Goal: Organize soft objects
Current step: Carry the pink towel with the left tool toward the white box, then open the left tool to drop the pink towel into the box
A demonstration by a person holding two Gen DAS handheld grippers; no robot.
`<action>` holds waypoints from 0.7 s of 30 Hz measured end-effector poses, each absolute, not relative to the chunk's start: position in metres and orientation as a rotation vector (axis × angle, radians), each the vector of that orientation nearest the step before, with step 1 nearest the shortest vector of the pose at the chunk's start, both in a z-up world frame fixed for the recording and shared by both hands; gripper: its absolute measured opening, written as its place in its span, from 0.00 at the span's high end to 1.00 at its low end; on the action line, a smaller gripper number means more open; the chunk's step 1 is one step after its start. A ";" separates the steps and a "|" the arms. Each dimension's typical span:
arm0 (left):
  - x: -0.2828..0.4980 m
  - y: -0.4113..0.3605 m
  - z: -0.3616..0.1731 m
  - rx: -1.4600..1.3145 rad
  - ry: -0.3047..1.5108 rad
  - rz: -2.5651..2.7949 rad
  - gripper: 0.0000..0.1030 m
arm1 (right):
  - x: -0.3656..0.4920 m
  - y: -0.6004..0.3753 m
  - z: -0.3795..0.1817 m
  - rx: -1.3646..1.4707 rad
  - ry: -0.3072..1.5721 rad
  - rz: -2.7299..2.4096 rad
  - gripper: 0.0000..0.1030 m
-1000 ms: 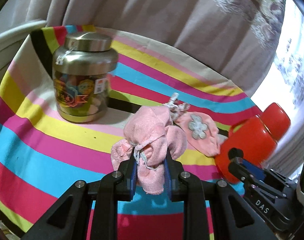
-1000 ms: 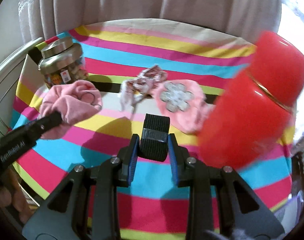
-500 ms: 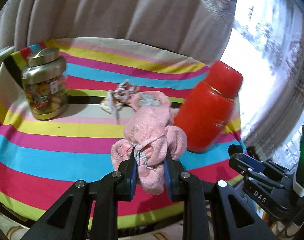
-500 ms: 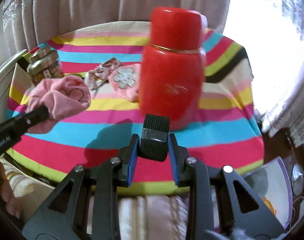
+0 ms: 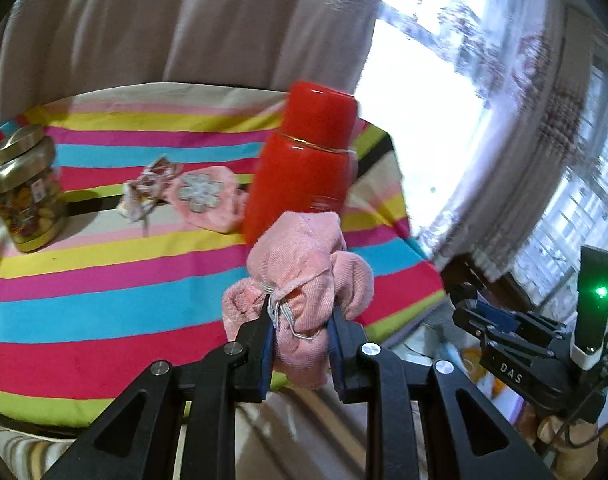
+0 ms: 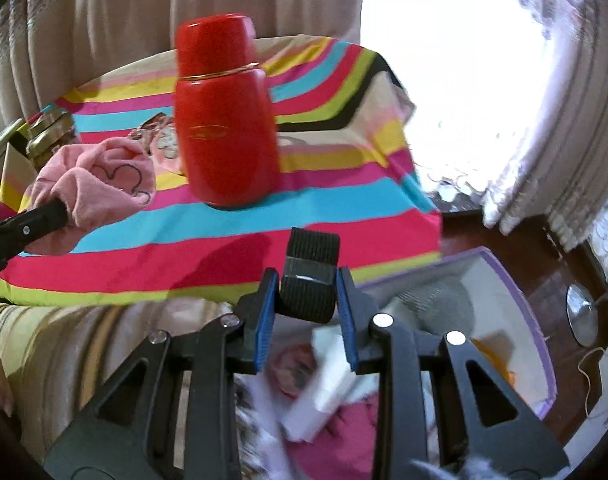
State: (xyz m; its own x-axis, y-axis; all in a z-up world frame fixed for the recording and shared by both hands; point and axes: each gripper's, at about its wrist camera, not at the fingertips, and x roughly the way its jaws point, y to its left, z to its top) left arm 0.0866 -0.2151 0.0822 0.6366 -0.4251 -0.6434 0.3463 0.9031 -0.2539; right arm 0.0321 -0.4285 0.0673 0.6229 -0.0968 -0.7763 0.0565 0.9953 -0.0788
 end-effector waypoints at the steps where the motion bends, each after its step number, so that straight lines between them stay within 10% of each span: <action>1: 0.083 -0.222 0.083 -0.104 0.764 -0.462 0.77 | 0.027 -0.435 0.069 -0.049 0.894 -0.099 0.68; 18: 0.025 -0.322 0.080 0.051 0.846 -0.754 0.75 | -0.038 -0.525 0.070 -0.022 0.948 -0.305 0.67; 21: 0.018 -0.334 0.079 0.080 0.860 -0.797 0.59 | -0.043 -0.532 0.070 -0.012 0.957 -0.315 0.63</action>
